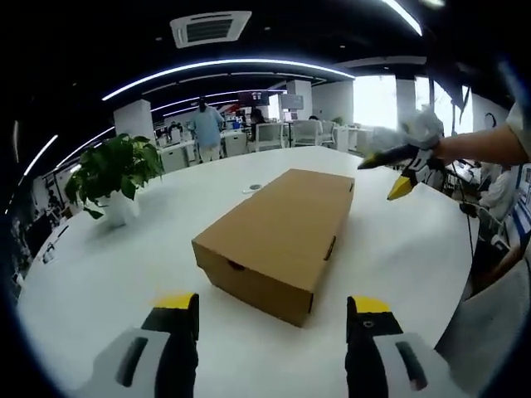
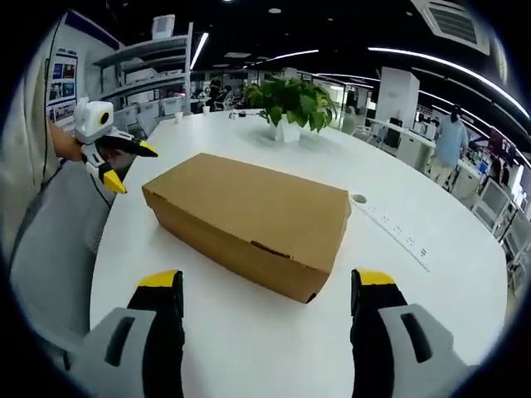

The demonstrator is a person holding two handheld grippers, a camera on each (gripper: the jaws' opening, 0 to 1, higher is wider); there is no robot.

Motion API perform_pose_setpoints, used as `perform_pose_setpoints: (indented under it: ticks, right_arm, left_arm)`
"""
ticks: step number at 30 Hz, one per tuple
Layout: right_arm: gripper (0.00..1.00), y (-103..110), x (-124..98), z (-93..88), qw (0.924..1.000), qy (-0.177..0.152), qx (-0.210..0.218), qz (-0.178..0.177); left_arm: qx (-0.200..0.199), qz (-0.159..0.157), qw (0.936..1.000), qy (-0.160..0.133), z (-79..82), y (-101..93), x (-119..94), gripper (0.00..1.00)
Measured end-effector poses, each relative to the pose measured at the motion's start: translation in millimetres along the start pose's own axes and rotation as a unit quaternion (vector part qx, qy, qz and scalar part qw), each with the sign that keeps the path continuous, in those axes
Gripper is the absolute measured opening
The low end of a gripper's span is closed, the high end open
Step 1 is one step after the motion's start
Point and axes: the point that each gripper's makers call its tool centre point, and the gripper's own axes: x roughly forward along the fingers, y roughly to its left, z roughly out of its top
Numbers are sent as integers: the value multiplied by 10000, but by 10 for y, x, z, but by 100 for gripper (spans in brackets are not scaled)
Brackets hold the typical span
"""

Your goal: Operate the shoe box by opening the lid, removing the specified soft item, and placing it in the target area until the item is outside and the box remains undamaged.

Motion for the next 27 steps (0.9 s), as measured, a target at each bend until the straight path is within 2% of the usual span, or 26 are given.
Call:
perform_pose_setpoints:
  ticks: [10,11,14,20,22,27]
  right_arm:
    - [62,-201,207,-78,9997,114,-111,203]
    - [61,-225,229,-76,9997,112,-116,207]
    - [53,-263,286,-84,9995,130,-158,224]
    - [42,-287,379,-107,9990,239,-238,308]
    - [40,-304,401,-103,9990,265,-240,281]
    - [41,-292,401,-109,9988,321,-208,292]
  left_arm:
    - [-251,81,9997,-7,-13,-111,113,60]
    - [-355,148,9992,-128,3,-104,127,58]
    - [-391,159,9990,-141,-36,-141,180,57]
    - [-410,227,9987,-215,1,-210,274,56]
    - [-434,236,9983,-317,22,-224,318,53]
    - [-611,349,9971,-298,0,-224,427,54]
